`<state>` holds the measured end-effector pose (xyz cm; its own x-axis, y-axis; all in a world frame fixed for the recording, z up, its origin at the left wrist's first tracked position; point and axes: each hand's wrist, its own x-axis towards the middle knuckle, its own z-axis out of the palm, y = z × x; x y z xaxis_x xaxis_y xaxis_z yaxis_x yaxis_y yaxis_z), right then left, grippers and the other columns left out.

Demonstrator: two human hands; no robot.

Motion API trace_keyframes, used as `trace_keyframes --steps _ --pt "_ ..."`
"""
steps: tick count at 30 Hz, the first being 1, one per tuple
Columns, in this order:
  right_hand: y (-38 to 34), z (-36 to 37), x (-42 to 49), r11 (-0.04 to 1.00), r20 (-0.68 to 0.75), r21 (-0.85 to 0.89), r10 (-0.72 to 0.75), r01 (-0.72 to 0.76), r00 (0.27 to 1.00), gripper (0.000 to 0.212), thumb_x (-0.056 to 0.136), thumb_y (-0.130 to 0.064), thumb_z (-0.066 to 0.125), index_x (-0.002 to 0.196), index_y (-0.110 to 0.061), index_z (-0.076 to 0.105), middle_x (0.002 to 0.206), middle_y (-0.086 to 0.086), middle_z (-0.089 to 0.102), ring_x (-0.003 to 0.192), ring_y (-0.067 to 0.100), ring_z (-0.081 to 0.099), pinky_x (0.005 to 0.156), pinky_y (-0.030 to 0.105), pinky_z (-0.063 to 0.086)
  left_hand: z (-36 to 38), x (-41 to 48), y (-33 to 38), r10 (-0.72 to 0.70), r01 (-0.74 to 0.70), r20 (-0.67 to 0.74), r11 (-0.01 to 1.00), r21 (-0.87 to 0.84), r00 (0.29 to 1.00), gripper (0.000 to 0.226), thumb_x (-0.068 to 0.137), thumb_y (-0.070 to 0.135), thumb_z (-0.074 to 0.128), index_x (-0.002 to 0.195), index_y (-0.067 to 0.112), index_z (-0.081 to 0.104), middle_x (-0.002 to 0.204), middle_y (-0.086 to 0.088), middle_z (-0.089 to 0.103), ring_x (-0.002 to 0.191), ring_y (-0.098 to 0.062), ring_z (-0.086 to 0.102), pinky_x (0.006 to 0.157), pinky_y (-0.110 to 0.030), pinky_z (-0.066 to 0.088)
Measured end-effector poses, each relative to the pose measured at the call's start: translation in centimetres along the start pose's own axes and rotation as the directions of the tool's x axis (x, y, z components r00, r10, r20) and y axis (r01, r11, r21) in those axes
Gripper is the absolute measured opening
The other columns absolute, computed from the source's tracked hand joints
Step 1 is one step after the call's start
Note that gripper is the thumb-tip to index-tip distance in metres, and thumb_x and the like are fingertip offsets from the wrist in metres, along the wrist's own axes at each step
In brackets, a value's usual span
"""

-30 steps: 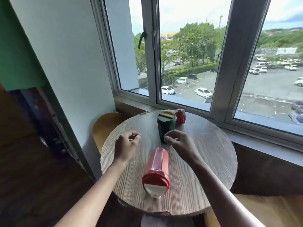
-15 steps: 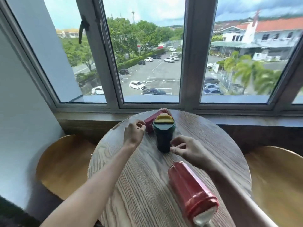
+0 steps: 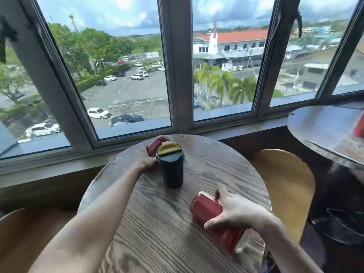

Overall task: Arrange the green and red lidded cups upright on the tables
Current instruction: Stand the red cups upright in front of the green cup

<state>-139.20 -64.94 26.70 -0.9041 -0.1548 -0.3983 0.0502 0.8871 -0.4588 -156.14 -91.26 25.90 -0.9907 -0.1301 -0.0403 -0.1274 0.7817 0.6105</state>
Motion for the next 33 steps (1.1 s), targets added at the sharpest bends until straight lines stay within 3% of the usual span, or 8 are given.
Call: trace_keyframes --steps 4,7,14,18,23,26,29,33 --pt "-0.9 0.3 1.1 0.999 -0.052 0.046 -0.003 0.005 0.999 0.077 0.048 -0.067 0.077 0.104 -0.032 0.037 0.1 -0.004 0.062 0.094 0.02 0.061 0.088 0.039 0.052 -0.4 0.6 -1.5 -0.029 0.029 0.015 0.999 0.025 0.999 0.047 0.06 0.04 0.079 0.096 0.017 0.061 0.089 -0.01 0.073 0.079 -0.027 0.07 0.071 -0.037 0.058" --pt "-1.9 0.6 2.3 0.997 -0.104 0.074 -0.013 0.021 0.994 0.076 0.049 -0.069 0.074 0.106 -0.035 0.037 0.1 -0.004 0.062 0.092 0.02 0.061 0.088 0.039 0.052 -0.9 1.0 -3.1 -0.071 0.068 0.048 0.995 0.067 0.996 0.05 0.056 0.043 0.082 0.095 0.016 0.066 0.081 -0.011 0.075 0.07 -0.027 0.074 0.068 -0.041 0.063" --pt "-3.3 1.7 3.6 0.994 -0.188 0.101 -0.011 0.031 0.982 0.074 0.056 -0.067 0.071 0.114 -0.035 0.038 0.112 -0.004 0.058 0.103 0.022 0.058 0.089 0.04 0.048 -2.7 -1.8 -5.0 -0.201 0.179 0.136 0.971 0.16 0.97 0.063 0.056 0.044 0.086 0.102 0.005 0.067 0.096 -0.013 0.073 0.086 -0.028 0.07 0.075 -0.035 0.059" --pt "-3.2 2.2 3.5 0.99 -0.233 0.131 -0.018 0.05 0.972 0.071 0.058 -0.067 0.069 0.112 -0.035 0.038 0.118 -0.005 0.057 0.102 0.02 0.058 0.088 0.04 0.048 -2.8 -2.8 -5.1 -0.266 0.219 0.218 0.951 0.22 0.939 0.055 0.073 0.042 0.082 0.108 0.003 0.064 0.092 -0.011 0.067 0.078 -0.023 0.061 0.052 -0.026 0.043" --pt "-3.3 2.6 3.3 0.992 -0.261 0.117 -0.022 0.054 0.965 0.073 0.059 -0.067 0.067 0.117 -0.035 0.038 0.129 -0.004 0.054 0.111 0.022 0.058 0.088 0.041 0.047 -1.5 -4.1 -5.0 -0.2 0.199 0.067 0.98 0.012 0.978 0.053 0.069 0.049 0.083 0.092 0.005 0.066 0.093 -0.012 0.073 0.083 -0.025 0.067 0.065 -0.033 0.048" --pt "-3.3 2.7 3.4 0.991 -0.265 0.123 -0.021 0.055 0.964 0.075 0.06 -0.067 0.068 0.12 -0.034 0.038 0.132 -0.004 0.053 0.114 0.022 0.057 0.089 0.041 0.047 -1.0 -5.5 -5.0 -0.186 0.182 -0.039 0.98 -0.084 0.982 0.058 0.054 0.051 0.083 0.089 0.007 0.068 0.084 -0.011 0.074 0.075 -0.022 0.069 0.058 -0.03 0.048" --pt "-3.2 2.8 3.5 0.99 -0.269 0.129 -0.018 0.054 0.963 0.076 0.061 -0.067 0.069 0.122 -0.034 0.038 0.133 -0.004 0.052 0.115 0.023 0.056 0.09 0.041 0.047 -0.4 -7.3 -4.9 -0.169 0.122 -0.154 0.954 -0.273 0.974 0.043 0.057 0.039 0.087 0.086 0.02 0.062 0.083 -0.006 0.072 0.075 -0.019 0.067 0.067 -0.033 0.055" --pt "-3.2 2.8 3.5 0.991 -0.274 0.121 -0.026 0.061 0.961 0.073 0.063 -0.065 0.07 0.12 -0.033 0.038 0.13 -0.003 0.053 0.114 0.024 0.056 0.086 0.039 0.046 1.0 -10.0 -5.8 -0.151 0.026 -0.285 0.916 -0.4 0.947 0.066 0.048 0.052 0.084 0.101 0.027 0.055 0.092 -0.002 0.07 0.082 -0.019 0.068 0.073 -0.044 0.06"
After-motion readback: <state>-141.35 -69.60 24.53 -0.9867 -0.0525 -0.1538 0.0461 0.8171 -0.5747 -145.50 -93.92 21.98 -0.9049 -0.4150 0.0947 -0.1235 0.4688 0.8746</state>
